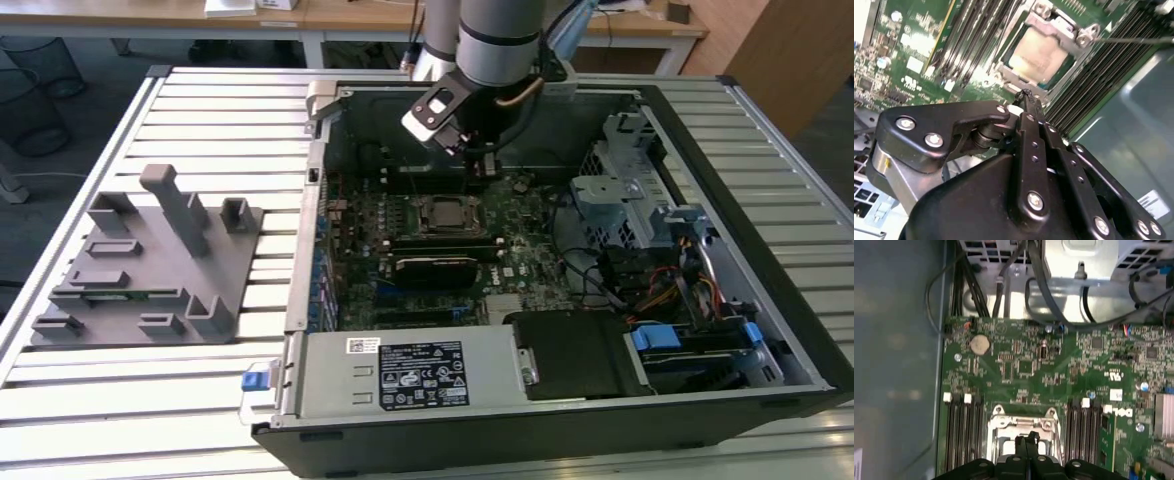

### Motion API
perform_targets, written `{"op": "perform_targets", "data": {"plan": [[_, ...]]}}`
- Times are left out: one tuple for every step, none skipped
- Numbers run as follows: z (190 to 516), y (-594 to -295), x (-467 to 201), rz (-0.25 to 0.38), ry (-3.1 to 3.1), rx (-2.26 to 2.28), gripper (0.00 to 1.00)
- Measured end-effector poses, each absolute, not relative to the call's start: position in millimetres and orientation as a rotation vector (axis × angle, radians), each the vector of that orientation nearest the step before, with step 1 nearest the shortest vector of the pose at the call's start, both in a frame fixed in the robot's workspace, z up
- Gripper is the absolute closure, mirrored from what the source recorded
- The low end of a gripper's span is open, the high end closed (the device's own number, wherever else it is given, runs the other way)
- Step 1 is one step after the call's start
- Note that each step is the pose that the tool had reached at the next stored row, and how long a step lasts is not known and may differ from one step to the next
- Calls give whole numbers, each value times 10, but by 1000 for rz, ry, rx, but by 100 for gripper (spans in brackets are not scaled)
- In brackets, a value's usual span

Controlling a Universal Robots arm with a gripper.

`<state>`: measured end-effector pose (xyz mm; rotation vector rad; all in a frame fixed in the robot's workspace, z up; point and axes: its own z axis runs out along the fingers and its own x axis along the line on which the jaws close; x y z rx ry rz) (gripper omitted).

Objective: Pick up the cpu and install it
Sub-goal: 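Close the cpu cover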

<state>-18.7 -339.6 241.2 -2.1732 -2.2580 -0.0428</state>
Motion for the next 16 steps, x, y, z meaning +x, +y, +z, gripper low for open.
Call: {"op": "perform_targets", "data": {"plan": [[2410,-3397,-212,-43,-2258,-2173,89],[2405,-3396,-237,-43,-2258,-2173,89],[2400,-3396,-258,-43,-2258,-2173,89],[2393,-3396,-276,-43,-2258,-2173,89],[2385,-3396,-296,-43,-2258,-2173,89],[2377,-3396,-316,-43,-2258,-2173,89],[2368,-3396,-335,-43,-2258,-2173,89],[2356,-3396,-358,-43,-2258,-2173,89],[2342,-3397,-387,-43,-2258,-2173,89],[2328,-3397,-421,-43,-2258,-2173,89],[2311,-3396,-453,-43,-2258,-2173,89],[2294,-3397,-479,-42,-2258,-2173,89],[2277,-3397,-504,-43,-2258,-2173,89],[2263,-3397,-523,-43,-2258,-2173,89],[2253,-3397,-533,-42,-2258,-2173,89],[2250,-3397,-541,-39,-2257,-2172,89]]}}
